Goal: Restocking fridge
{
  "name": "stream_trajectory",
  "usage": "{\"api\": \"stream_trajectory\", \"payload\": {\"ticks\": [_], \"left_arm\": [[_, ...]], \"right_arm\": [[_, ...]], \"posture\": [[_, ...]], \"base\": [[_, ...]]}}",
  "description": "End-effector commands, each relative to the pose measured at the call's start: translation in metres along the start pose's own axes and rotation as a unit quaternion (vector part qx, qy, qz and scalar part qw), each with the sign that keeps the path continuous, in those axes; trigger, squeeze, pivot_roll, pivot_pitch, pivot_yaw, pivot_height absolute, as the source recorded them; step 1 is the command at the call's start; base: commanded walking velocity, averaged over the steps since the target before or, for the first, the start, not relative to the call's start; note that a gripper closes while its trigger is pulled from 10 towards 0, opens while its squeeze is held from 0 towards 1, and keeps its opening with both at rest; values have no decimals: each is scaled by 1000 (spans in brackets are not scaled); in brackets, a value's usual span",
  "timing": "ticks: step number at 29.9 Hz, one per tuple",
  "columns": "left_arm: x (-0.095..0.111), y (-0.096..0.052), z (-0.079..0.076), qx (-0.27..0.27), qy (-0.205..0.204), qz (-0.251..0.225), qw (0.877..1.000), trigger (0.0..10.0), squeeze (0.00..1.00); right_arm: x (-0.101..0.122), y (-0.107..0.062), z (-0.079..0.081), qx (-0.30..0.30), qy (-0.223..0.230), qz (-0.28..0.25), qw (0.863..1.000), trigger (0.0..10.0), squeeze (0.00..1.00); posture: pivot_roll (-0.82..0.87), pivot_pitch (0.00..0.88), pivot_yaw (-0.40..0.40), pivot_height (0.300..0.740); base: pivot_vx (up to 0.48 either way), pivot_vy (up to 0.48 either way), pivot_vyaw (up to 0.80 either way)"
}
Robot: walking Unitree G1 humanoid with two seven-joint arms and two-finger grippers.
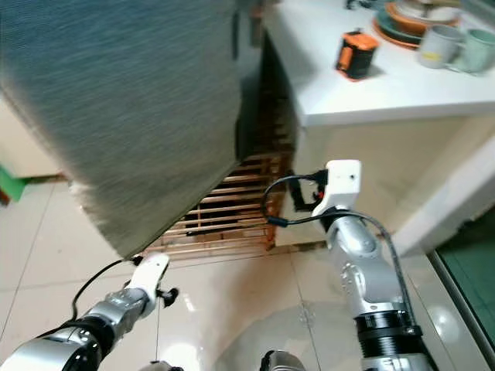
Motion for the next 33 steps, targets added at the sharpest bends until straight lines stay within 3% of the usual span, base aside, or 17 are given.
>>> {"api": "stream_trajectory", "payload": {"ticks": [1,2,3,4,6,10,12,18,21,22,24,25,26,27,30,31,33], "left_arm": [[90,-8,8,12,29,-157,987,10000,0],[95,-8,6,6,25,-164,986,10000,0],[81,-6,-3,-5,24,-156,987,10000,0],[81,-6,-3,-5,24,-156,987,10000,0],[68,-4,-9,-10,22,-145,989,10000,0],[40,0,-10,-9,25,-82,996,10000,0],[17,0,-3,2,0,-38,999,10000,0],[10,0,2,12,-5,-29,999,10000,0],[18,-1,4,18,-10,-59,998,10000,0],[35,-3,6,28,-12,-106,994,10000,0],[35,-3,6,28,-12,-106,994,10000,0],[53,-12,15,45,-17,-187,981,10000,0],[83,-29,24,70,-20,-281,957,10000,0],[83,-29,24,70,-20,-281,957,10000,0],[149,-82,34,107,-26,-440,891,10000,0],[149,-82,34,107,-26,-440,891,10000,0],[176,-101,38,113,-42,-482,868,10000,0]], "right_arm": [[2,1,11,32,7,-8,999,10000,0],[4,3,19,54,14,-16,998,10000,0],[18,11,58,153,29,-31,987,10000,0],[18,11,58,153,29,-31,987,10000,0],[28,14,80,205,32,-40,977,10000,0],[46,21,104,251,37,-64,965,10000,0],[57,27,132,298,30,-77,951,10000,0],[62,31,152,326,23,-81,942,10000,0],[65,31,160,342,10,-87,936,10000,0],[64,34,150,314,6,-88,945,10000,0],[64,34,150,314,6,-88,945,10000,0],[61,41,129,254,2,-88,963,10000,0],[53,45,102,182,2,-82,980,10000,0],[53,45,102,182,2,-82,980,10000,0],[30,41,46,44,-1,-58,997,10000,0],[30,41,46,44,-1,-58,997,10000,0],[20,32,21,-7,-7,-50,999,10000,0]], "posture": [[-100,0,-3,740],[-100,0,-3,740],[-96,0,-4,740],[-96,0,-4,740],[-92,0,-8,740],[-72,0,-28,740],[-56,0,-40,740],[-50,0,-46,740],[-37,0,-57,740],[-37,0,-63,740],[-37,0,-63,740],[-42,0,-62,740],[-44,0,-62,740],[-44,0,-62,740],[-59,0,-45,740],[-59,0,-45,740],[-69,0,-37,740]], "base": [[0,0,0],[0,0,0],[0,0,0],[0,0,0],[0,0,0],[0,0,0],[0,0,0],[0,0,0],[0,0,0],[0,0,0],[0,0,0],[0,0,0],[0,0,0],[0,0,0],[0,0,0],[0,0,0],[0,428,0]]}}
Point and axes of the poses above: a point about 5 cm out from each wrist's last joint towards the gripper, its own y axis pointing out of the wrist towards the gripper, its own x axis along the axis of the wrist's last joint, z = x × y, the point moved 3 cm from there along y, pointing out of the wrist towards the gripper, and after that the axes turned 1 degree about y, right-handed, at the moved point
